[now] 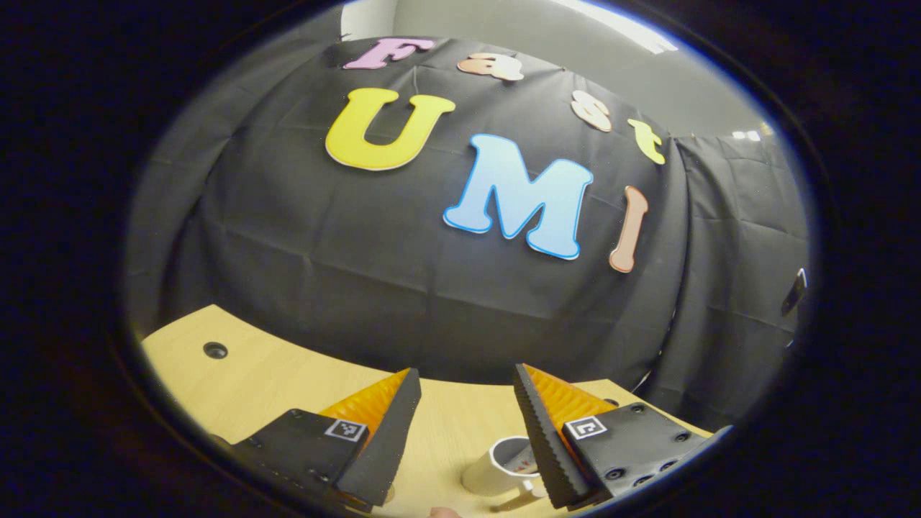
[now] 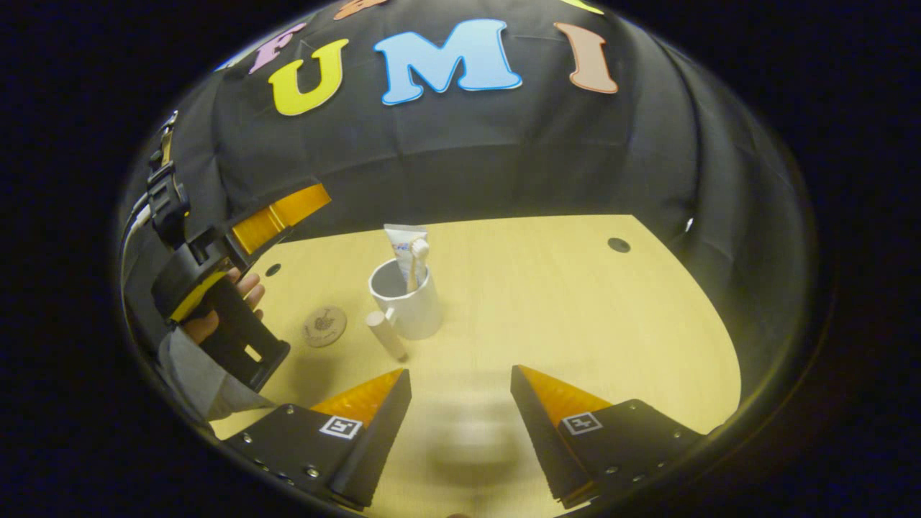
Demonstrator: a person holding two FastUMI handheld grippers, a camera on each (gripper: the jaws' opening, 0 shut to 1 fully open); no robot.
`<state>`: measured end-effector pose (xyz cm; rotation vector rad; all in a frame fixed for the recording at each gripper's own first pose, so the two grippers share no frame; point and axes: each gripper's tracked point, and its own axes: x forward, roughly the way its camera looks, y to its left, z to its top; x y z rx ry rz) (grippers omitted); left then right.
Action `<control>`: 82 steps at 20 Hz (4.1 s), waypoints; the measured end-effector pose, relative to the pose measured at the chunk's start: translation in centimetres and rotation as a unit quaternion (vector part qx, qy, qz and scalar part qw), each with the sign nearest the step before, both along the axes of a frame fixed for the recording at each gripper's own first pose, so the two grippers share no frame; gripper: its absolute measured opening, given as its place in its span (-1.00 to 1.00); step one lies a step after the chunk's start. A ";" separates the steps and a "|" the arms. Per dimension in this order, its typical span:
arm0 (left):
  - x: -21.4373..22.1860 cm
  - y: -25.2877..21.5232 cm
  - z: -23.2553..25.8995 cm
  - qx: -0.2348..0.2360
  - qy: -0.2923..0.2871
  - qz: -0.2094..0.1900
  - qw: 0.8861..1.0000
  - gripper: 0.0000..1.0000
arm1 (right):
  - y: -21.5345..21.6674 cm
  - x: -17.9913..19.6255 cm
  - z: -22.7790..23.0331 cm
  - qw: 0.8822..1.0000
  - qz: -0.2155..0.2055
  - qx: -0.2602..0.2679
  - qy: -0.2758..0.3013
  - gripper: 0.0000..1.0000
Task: Put the toothbrush and toothpaste on the desktop into the cup, then pick up the cup and place it on the coaster on the desktop.
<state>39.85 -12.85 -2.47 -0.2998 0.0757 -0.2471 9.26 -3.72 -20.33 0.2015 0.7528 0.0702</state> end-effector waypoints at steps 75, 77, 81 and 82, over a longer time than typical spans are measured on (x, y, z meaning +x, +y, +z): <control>-13.8 23.2 -4.6 0.063 0.099 0.153 0.981 0.70 | 23.6 10.1 -8.7 0.962 0.209 -0.099 0.146 -0.41; -13.7 22.5 -4.4 0.065 0.098 0.149 0.982 0.70 | 23.4 9.7 -8.1 0.962 0.215 -0.106 0.133 -0.16; -13.8 21.1 -3.4 0.078 0.092 0.137 0.983 0.70 | 22.9 8.3 -7.1 0.962 0.223 -0.108 0.110 0.79; -13.8 20.6 -3.0 0.082 0.088 0.134 0.984 0.70 | 22.5 7.8 -6.7 0.963 0.224 -0.105 0.104 0.79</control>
